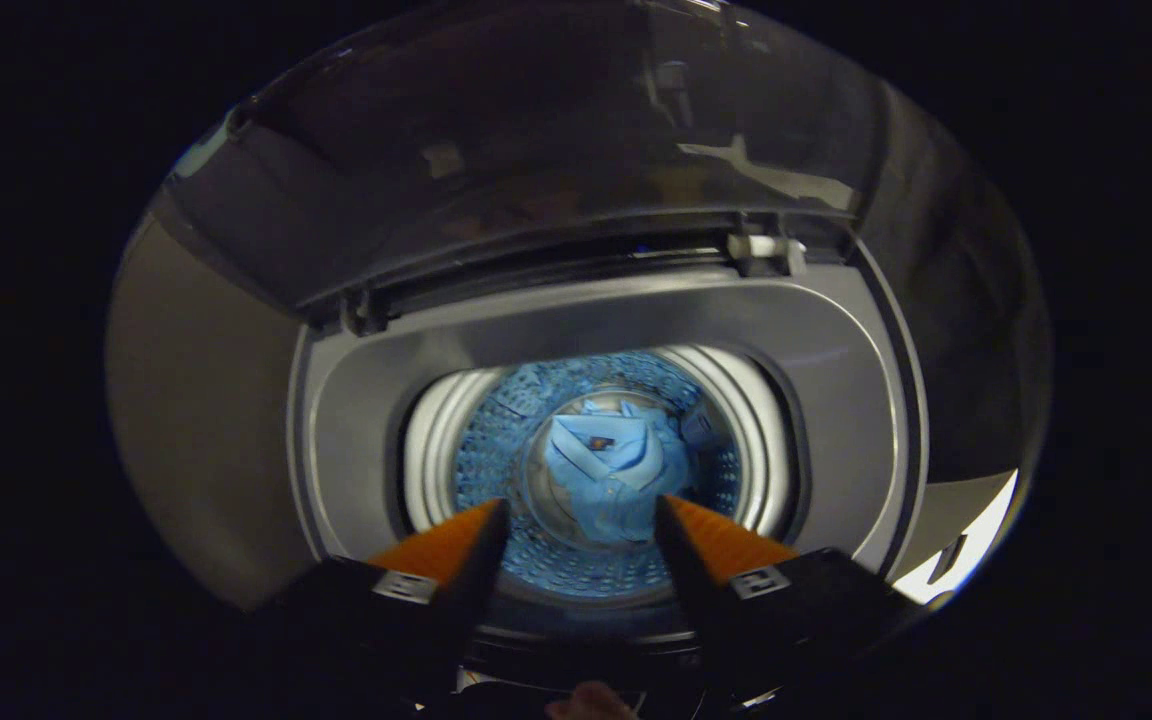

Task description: Put the clothes into the washing machine and then close the washing machine lid.

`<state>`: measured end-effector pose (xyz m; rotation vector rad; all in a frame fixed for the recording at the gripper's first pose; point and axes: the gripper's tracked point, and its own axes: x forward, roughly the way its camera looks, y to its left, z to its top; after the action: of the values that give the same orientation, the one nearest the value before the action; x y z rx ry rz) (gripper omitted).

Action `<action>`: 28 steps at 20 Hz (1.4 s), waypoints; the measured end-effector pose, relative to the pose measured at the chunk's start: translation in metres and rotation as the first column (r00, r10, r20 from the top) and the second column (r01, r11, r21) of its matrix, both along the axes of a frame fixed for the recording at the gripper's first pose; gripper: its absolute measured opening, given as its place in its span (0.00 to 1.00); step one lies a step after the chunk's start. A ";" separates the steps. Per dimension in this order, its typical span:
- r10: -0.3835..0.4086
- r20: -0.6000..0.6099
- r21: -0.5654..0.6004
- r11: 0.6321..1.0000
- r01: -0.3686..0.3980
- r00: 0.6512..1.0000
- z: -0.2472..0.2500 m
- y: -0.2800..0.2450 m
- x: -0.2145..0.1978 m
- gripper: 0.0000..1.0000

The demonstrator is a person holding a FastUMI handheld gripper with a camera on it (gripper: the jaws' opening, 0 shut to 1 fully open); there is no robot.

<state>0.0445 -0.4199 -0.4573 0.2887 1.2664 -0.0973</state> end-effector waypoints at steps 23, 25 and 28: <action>0.011 0.448 -0.110 0.993 0.043 0.894 0.162 -0.021 0.066 0.99; 0.034 0.509 -0.119 0.992 0.031 0.860 0.188 -0.017 0.078 0.99; 0.087 0.604 -0.153 0.988 0.008 0.792 0.219 -0.013 0.098 0.99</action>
<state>0.1428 -0.4332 -0.2381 0.1429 0.6095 -0.0539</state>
